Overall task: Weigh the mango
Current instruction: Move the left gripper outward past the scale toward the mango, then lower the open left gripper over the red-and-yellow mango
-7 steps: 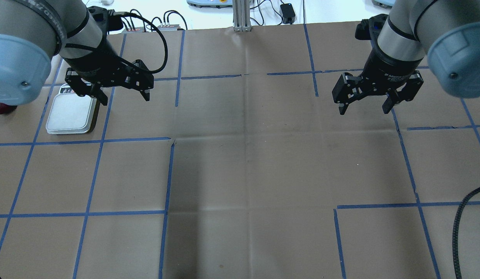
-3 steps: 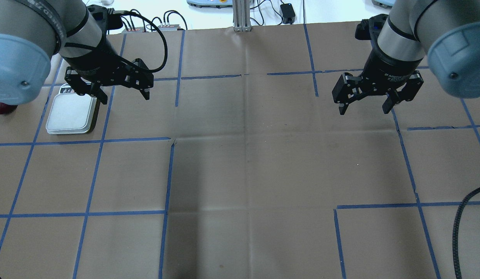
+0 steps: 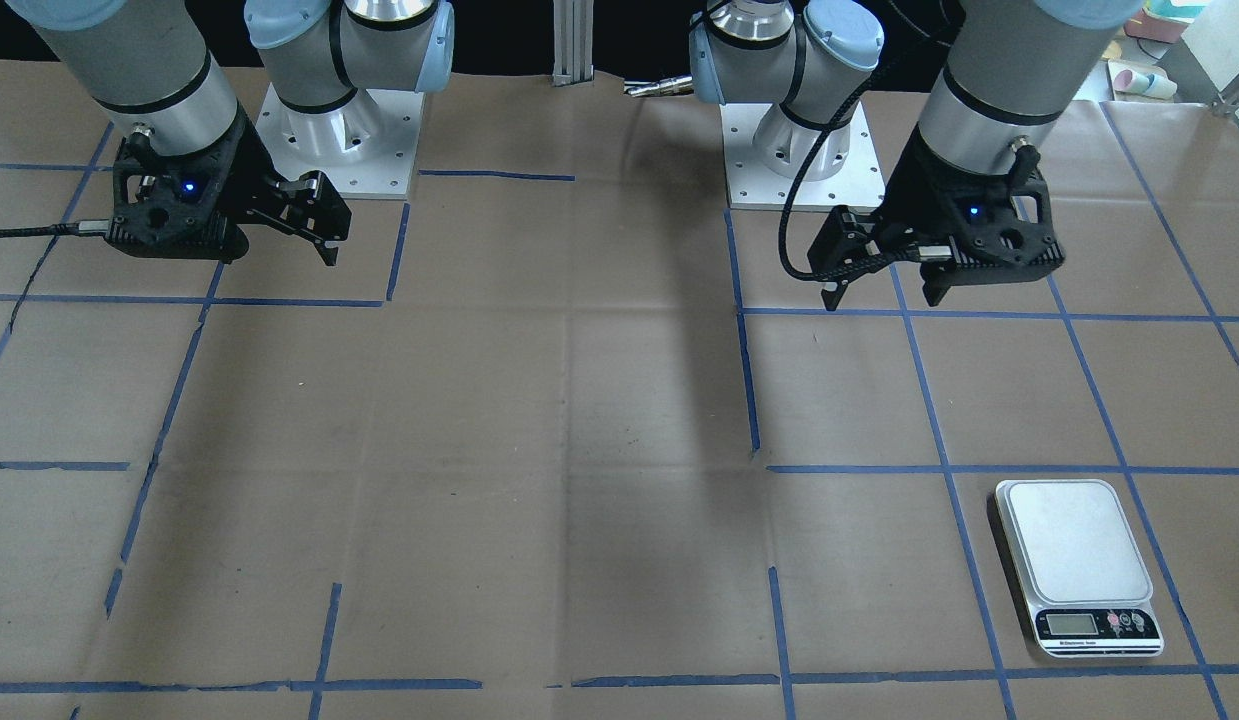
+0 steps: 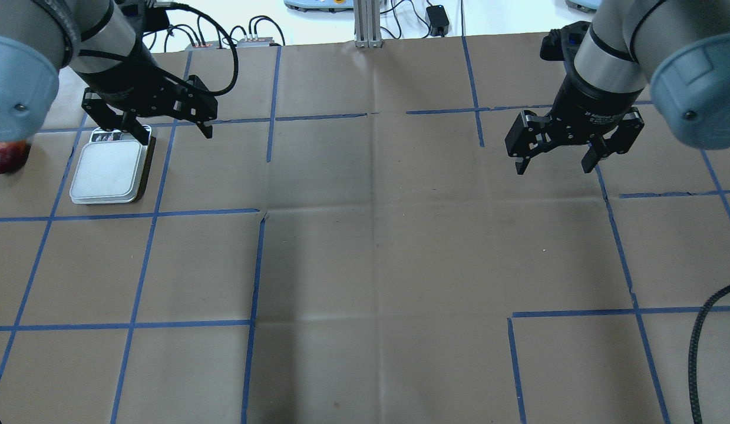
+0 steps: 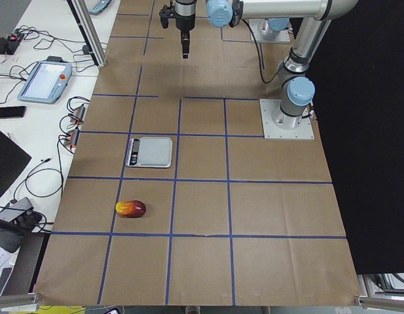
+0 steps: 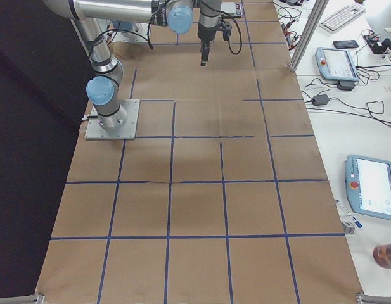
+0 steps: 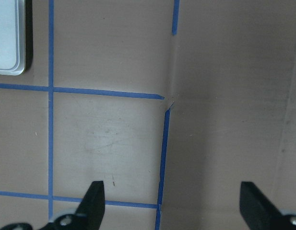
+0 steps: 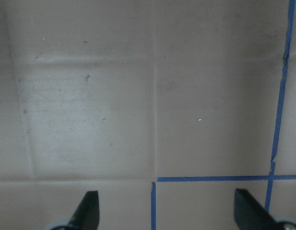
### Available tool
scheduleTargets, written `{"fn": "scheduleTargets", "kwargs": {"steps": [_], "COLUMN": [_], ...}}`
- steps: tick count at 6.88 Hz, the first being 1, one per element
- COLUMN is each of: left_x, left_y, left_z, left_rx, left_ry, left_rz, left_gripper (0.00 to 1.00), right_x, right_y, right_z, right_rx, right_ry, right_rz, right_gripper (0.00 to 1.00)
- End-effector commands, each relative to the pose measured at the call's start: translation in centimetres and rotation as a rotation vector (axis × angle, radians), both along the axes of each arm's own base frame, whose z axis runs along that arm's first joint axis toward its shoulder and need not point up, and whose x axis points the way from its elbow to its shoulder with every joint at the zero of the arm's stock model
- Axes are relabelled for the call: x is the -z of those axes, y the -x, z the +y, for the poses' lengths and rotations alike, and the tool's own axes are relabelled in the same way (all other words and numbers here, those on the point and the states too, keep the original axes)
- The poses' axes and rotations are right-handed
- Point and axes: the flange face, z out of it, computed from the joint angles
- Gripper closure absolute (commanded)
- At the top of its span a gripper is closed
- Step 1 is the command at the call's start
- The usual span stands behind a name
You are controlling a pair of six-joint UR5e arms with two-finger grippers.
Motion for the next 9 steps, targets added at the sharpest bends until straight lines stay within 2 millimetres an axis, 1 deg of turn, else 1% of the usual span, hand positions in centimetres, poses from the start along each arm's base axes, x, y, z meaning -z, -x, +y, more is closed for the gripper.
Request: {"fn": "scheduleTargets", "kwargs": {"steps": [1,2,3,4,5,6,7,8,9], "left_x": [0.5,1.6,3.6,5.1,7.1,8.7,11.0,13.8,16.8], "left_y": [-14.6,-20.8,-27.9,-35.6,-42.1,-46.1,-48.5,-50.4,-52.6], "left_z": [-3.8,-5.6,-7.8,-10.2,-12.9,-15.9,-18.6,-20.6,-21.4], "left_rx": [-0.054,0.000,0.036,0.082,0.095,0.097,0.102,0.130,0.124], "left_ry": [0.003,0.008,0.000,0.014,0.031,0.051,0.058,0.061,0.046], "left_rz": [0.012,0.039,0.034,0.015,0.003,-0.013,-0.021,-0.027,-0.015], "left_gripper": [0.01,0.01,0.01,0.01,0.01,0.01,0.01,0.01,0.01], "right_x": [0.0,0.0,0.0,0.0,0.0,0.0,0.0,0.0,0.0], "right_y": [0.0,0.0,0.0,0.0,0.0,0.0,0.0,0.0,0.0], "right_z": [0.0,0.0,0.0,0.0,0.0,0.0,0.0,0.0,0.0], "right_rx": [0.000,0.000,0.000,0.000,0.000,0.000,0.000,0.000,0.000], "right_ry": [0.000,0.000,0.000,0.000,0.000,0.000,0.000,0.000,0.000], "right_rz": [0.000,0.000,0.000,0.000,0.000,0.000,0.000,0.000,0.000], "right_gripper": [0.00,0.00,0.00,0.00,0.00,0.00,0.00,0.00,0.00]}}
